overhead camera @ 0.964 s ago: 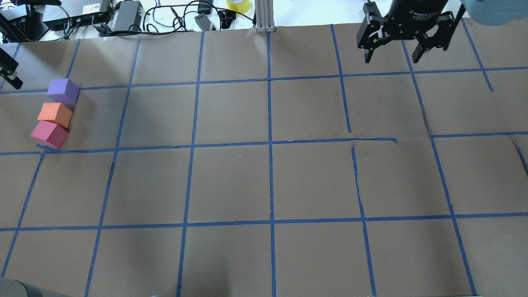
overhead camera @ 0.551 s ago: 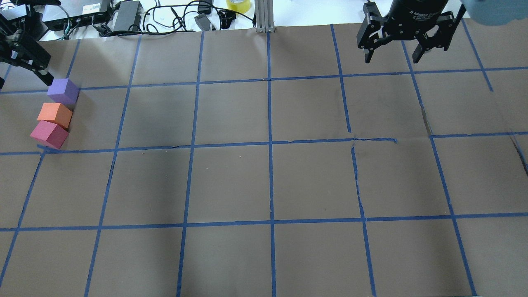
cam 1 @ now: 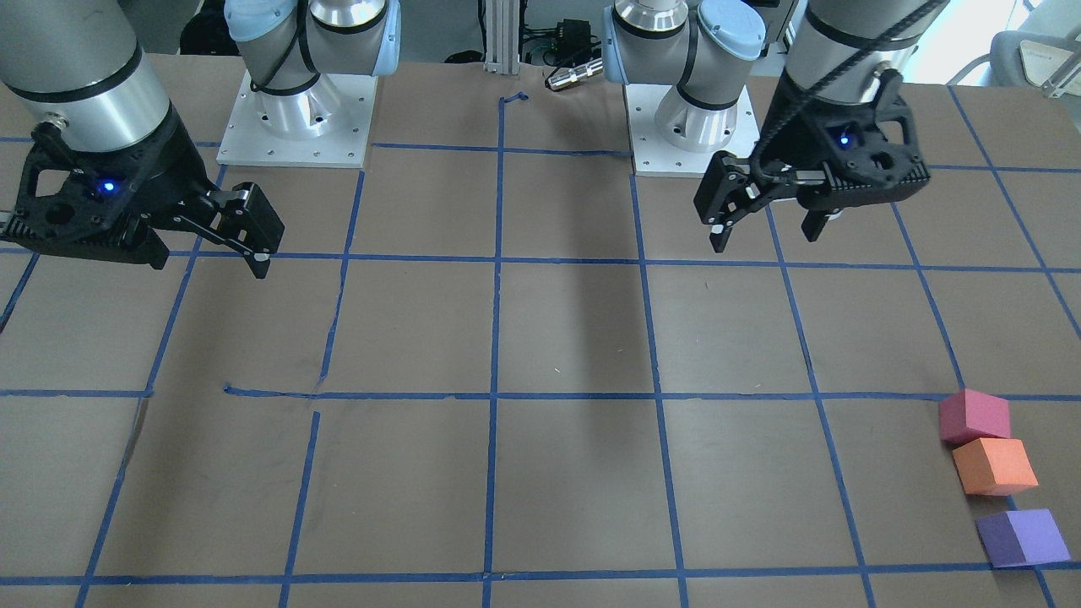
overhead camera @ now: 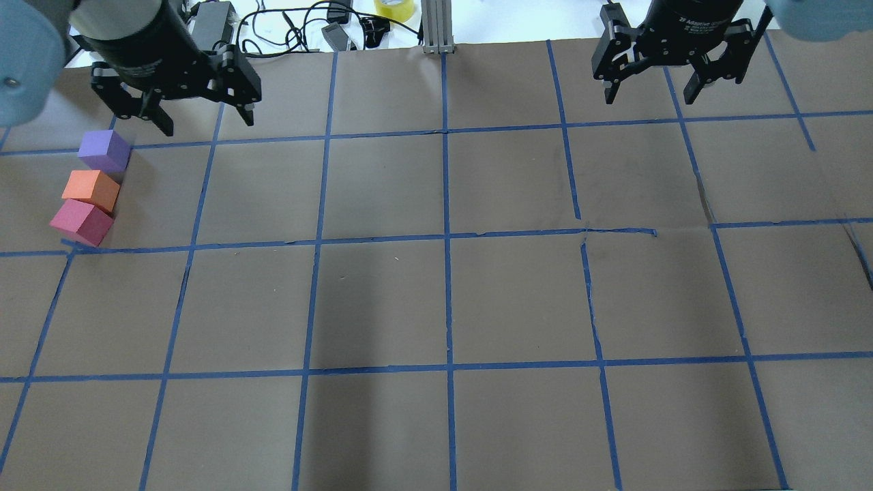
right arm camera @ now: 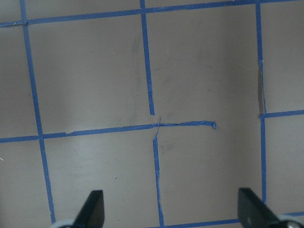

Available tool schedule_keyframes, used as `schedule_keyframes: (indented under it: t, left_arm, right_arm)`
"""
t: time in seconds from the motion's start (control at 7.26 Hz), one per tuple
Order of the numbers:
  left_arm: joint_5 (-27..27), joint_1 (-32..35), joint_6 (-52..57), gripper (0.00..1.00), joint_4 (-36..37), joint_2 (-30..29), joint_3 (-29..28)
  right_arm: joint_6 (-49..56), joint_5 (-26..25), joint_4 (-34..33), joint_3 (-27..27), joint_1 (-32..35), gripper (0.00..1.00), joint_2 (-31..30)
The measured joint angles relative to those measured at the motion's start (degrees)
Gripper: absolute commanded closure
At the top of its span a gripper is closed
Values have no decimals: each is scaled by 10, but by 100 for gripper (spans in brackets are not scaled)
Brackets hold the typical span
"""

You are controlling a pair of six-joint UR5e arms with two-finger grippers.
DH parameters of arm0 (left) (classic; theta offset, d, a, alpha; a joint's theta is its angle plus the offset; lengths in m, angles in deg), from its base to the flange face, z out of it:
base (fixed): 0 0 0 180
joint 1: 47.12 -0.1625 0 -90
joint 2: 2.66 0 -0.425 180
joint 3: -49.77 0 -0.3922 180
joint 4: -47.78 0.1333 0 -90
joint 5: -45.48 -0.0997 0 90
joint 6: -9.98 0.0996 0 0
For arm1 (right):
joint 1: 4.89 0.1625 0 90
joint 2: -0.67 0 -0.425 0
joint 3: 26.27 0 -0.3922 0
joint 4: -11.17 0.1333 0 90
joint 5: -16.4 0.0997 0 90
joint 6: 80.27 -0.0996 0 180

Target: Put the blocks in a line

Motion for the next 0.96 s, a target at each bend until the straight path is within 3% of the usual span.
schedule_keyframes:
  t: [0.41,0.96]
  left_arm:
    - [4,22,-6,0,33,8,28]
    - [48,20,3,0,2,7,18]
  right_arm:
    - [0,0,0,0,0,0,0]
    - [0,0,0,0,0,0,0]
